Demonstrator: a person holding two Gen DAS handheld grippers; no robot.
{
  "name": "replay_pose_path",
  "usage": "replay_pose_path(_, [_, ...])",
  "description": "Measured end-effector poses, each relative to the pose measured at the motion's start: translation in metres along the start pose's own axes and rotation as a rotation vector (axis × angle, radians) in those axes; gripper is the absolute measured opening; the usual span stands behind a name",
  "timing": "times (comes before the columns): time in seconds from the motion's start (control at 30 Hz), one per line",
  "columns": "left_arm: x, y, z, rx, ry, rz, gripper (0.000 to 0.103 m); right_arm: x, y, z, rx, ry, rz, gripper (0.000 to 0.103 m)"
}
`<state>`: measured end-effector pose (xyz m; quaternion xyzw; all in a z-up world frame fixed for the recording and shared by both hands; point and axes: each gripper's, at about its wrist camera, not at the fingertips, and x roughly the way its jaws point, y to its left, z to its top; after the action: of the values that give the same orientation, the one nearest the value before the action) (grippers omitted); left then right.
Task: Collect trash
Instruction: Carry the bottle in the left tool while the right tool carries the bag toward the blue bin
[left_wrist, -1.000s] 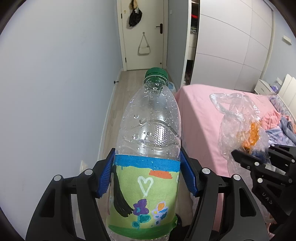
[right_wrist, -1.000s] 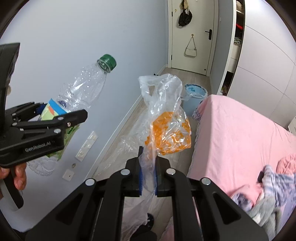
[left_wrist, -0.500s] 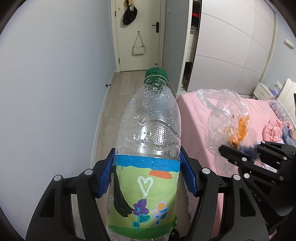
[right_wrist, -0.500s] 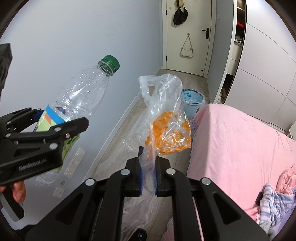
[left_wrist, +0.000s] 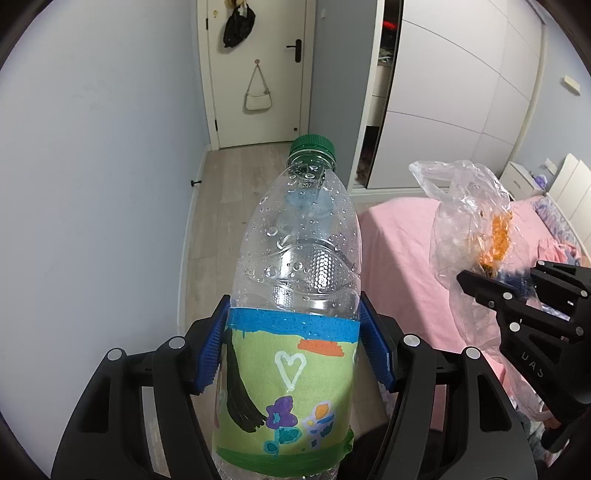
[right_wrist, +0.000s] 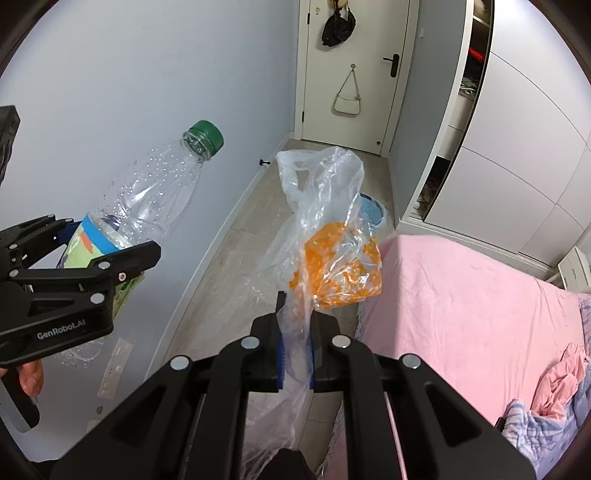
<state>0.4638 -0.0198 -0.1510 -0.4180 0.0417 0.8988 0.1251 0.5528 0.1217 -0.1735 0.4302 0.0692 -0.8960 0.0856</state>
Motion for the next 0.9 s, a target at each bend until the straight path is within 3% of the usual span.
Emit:
replay_pose_path(0.23, [0.057, 0.002, 0.033, 0.023, 0.042, -0.001, 0.063, 0.049, -0.027, 0.037, 0.024, 0.018, 0.000, 0.010])
replay_pose_path(0.53, [0.143, -0.019, 0.127, 0.034, 0.061, 0.032, 0.063, 0.115, -0.093, 0.105, 0.031, 0.037, 0.045, 0.010])
replay_pose_path(0.67, [0.164, -0.030, 0.169, 0.033, 0.042, 0.039, 0.063, 0.135, -0.123, 0.133, -0.006, 0.032, 0.060, 0.010])
replay_pose_path(0.9, [0.200, -0.043, 0.220, 0.072, 0.035, 0.006, 0.063, 0.175, -0.162, 0.174, 0.043, 0.062, 0.055, 0.010])
